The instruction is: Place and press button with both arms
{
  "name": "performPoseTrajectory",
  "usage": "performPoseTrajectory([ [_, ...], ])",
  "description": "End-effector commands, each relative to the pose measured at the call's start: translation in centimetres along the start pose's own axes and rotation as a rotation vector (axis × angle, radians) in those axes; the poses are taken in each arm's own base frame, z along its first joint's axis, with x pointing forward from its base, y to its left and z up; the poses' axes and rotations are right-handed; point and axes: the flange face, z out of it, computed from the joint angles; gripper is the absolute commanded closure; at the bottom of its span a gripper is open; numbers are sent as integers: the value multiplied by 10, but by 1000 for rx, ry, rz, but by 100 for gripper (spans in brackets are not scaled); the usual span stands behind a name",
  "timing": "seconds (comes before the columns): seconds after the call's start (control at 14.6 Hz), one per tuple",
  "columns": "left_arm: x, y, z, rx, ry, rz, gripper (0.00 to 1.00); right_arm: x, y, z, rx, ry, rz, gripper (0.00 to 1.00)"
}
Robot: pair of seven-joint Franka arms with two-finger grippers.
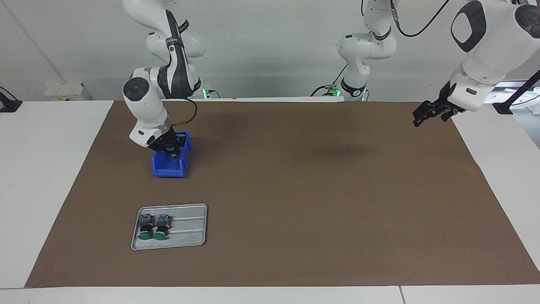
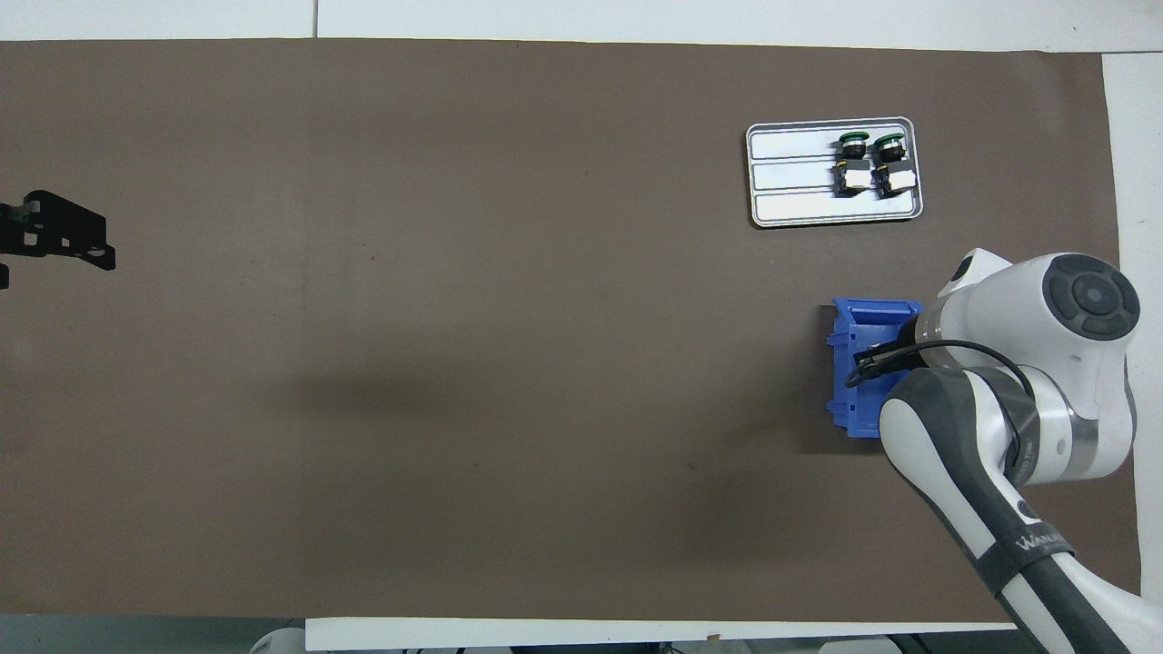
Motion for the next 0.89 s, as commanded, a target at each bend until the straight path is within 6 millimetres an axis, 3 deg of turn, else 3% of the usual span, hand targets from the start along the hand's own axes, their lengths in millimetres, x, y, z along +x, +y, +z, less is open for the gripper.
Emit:
performPoseTrajectory([
  [0.0, -10, 0, 0, -10, 1, 14, 0, 5, 0, -13, 11, 4, 6, 51],
  [0.27, -11, 5, 0, -7, -1, 79, 0, 7, 3, -33, 2, -7, 0, 46],
  [0.34, -11, 5, 0, -7, -1, 81, 0, 9, 5, -52, 3, -16, 3, 37],
  [0.41, -11, 5, 0, -7, -1, 83, 0, 13, 7, -70, 4, -22, 6, 18],
  [0.55, -11, 5, 0, -7, 0, 84, 0, 22, 9, -121, 2, -8, 6, 1],
  [0.82, -10, 6, 0, -8, 8, 83, 0, 32, 15, -218, -6, 51, 16, 1],
])
